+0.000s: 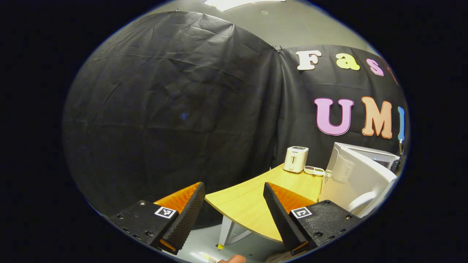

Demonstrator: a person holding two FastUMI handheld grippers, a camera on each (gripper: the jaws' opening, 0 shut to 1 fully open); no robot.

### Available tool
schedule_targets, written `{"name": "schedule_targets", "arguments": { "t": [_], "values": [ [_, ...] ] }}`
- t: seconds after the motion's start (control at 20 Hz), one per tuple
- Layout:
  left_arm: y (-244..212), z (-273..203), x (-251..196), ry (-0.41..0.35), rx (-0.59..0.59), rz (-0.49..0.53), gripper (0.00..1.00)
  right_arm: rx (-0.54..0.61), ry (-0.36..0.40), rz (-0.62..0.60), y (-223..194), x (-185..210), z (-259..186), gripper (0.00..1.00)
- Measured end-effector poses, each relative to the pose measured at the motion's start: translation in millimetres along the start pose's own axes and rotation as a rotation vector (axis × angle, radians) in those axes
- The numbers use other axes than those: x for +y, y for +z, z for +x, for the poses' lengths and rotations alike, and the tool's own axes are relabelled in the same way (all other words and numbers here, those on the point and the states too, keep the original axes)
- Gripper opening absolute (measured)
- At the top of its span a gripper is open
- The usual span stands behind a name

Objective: Open the microwave oven with the left hand, put the food in, and close the microwave oven.

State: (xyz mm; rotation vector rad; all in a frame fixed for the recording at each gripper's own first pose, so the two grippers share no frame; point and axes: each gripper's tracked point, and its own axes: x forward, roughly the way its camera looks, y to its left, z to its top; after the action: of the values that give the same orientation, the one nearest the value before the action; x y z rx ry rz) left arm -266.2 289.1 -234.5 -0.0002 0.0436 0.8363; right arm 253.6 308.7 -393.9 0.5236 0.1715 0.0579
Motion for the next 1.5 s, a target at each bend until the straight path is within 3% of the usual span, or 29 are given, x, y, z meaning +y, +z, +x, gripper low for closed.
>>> {"name": "schedule_targets", "arguments": {
  "t": [0.3, 0.35, 0.45, 0.55, 0.6, 0.75, 0.8, 0.9, 1.0, 1.05, 1.25, 1.3, 1.35, 1.5],
  "values": [
    [-4, 4, -13, -0.035, 0.012, 0.014, 0.99, 0.034, -0.003, -0.063, -1, 1, 35, 0.33],
    [-4, 5, -15, -0.038, 0.014, 0.014, 0.99, 0.038, -0.009, -0.086, -1, -1, 39, 0.25],
    [-6, 6, -15, -0.041, 0.021, 0.015, 0.99, 0.057, -0.026, -0.099, -2, -7, 47, 0.26],
    [-9, 7, -15, -0.039, 0.027, 0.02, 0.99, 0.089, -0.039, -0.097, -5, -17, 51, 0.39],
    [-10, 7, -15, -0.039, 0.031, 0.023, 0.99, 0.097, -0.05, -0.096, -5, -22, 53, 0.32],
    [-12, 7, -15, -0.038, 0.037, 0.03, 0.96, 0.11, -0.079, -0.14, -5, -33, 56, 0.46],
    [-13, 7, -14, -0.038, 0.039, 0.033, 0.96, 0.107, -0.105, -0.166, -3, -39, 56, 0.46],
    [-13, 6, -15, -0.04, 0.041, 0.037, 0.98, 0.089, -0.161, -0.26, 2, -54, 55, 0.65],
    [-11, 4, -18, -0.046, 0.038, 0.041, 0.98, 0.067, -0.17, -0.316, 10, -57, 51, 0.76],
    [-10, 4, -19, -0.05, 0.035, 0.043, 0.98, 0.06, -0.156, -0.326, 13, -56, 50, 0.87],
    [-6, -2, -24, -0.074, 0.018, 0.058, 0.98, 0.022, -0.088, -0.382, 23, -43, 36, 0.92],
    [-7, -3, -26, -0.084, 0.018, 0.065, 0.98, 0.014, -0.08, -0.394, 25, -43, 30, 1.0],
    [-7, -4, -29, -0.096, 0.02, 0.072, 0.96, 0.007, -0.064, -0.399, 29, -40, 23, 0.92],
    [-7, -9, -37, -0.128, 0.024, 0.087, 0.98, -0.012, -0.016, -0.414, 37, -29, -6, 0.92]
  ]
}}
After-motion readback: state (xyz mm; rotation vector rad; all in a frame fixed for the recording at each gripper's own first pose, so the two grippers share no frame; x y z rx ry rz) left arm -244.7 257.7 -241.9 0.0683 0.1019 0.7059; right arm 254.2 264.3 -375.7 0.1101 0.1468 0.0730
